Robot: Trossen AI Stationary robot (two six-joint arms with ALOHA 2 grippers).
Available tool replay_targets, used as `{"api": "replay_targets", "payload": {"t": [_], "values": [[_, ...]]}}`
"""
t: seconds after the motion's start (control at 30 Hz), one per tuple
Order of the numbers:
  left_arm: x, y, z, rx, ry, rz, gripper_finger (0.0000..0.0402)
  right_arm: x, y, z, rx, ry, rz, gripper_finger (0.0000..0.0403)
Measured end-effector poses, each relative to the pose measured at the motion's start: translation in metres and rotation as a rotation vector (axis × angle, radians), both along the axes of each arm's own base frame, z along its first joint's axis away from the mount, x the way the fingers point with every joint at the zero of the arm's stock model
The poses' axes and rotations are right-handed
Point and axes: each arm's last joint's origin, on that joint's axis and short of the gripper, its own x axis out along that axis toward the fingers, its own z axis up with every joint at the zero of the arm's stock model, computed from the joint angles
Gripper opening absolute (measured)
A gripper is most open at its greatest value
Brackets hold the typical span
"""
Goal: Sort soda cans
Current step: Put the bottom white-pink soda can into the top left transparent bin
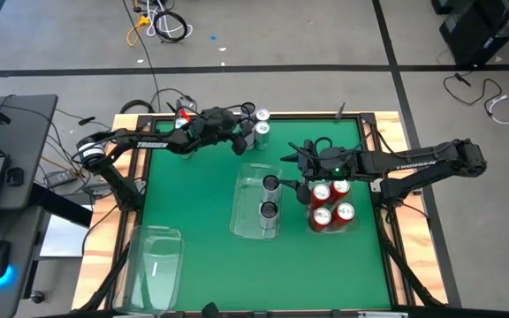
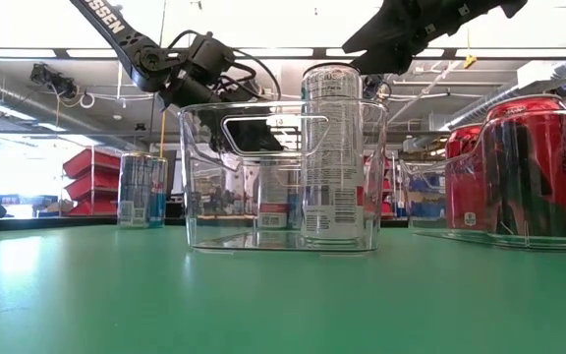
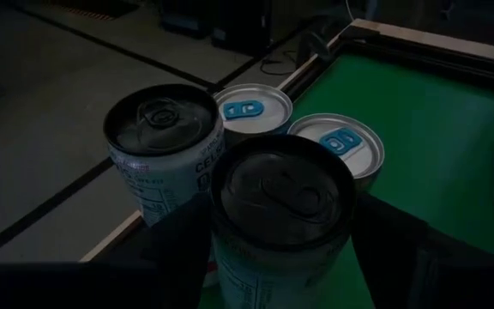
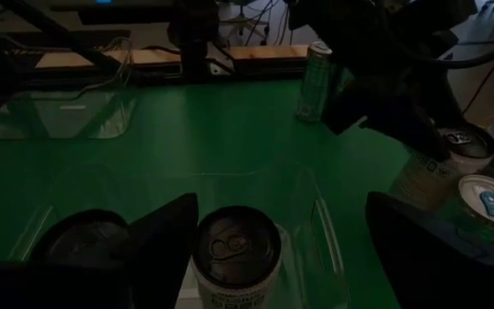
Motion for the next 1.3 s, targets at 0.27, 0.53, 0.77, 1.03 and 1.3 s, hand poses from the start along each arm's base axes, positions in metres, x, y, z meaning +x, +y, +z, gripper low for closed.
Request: {"api": "replay_targets", "payload": {"t": [0.27,0.53,0.77,1.03,1.3], "values": [[-0.006,-0.003,0.011,0.007,-0.012,0.014,0.0239,0.000,0.000,0.000,0.001,0.000,-0.001,0.0318],[-0.025,-0.022,0.052,0.043,-0.077,0.006,0.0238,0.000,0.000,0.000,0.003,0.000,-0.001,0.0320],[-0.044,-0.066,0.085,0.044,-0.083,-0.112,0.0238,0.000,0.000,-0.001,0.008,0.005,-0.004,0.0320],[-0.058,-0.127,0.102,0.011,-0.083,-0.368,0.0237,0.000,-0.001,0.000,0.000,0.005,-0.011,0.0320],[-0.054,-0.179,0.102,-0.010,-0.084,-0.618,0.0237,0.000,-0.001,0.000,-0.006,0.005,-0.023,0.0320]]}}
